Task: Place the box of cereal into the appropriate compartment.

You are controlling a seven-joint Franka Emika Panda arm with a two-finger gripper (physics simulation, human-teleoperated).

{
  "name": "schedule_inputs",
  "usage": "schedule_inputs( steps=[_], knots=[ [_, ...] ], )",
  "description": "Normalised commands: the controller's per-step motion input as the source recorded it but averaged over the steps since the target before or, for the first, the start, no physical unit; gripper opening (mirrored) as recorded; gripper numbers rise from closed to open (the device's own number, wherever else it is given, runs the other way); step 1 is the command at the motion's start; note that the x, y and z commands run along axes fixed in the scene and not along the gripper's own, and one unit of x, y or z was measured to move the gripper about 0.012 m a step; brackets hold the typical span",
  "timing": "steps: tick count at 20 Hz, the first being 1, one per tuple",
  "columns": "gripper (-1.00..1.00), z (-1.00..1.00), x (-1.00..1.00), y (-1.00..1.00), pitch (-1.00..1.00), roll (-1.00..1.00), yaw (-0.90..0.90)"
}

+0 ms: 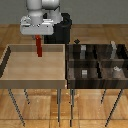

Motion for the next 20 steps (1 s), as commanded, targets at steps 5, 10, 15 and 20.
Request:
schedule_inputs(
  steps=[5,10,15,20],
  knots=[
    [-1.00,0.00,0.00,1.00,0.00,0.00,0.00],
    [-1.00,0.00,0.00,1.00,0.00,0.00,0.00],
    [-1.00,0.00,0.00,1.00,0.00,0.00,0.00],
    [-1.00,0.00,0.00,1.00,0.00,0.00,0.00]
  ],
)
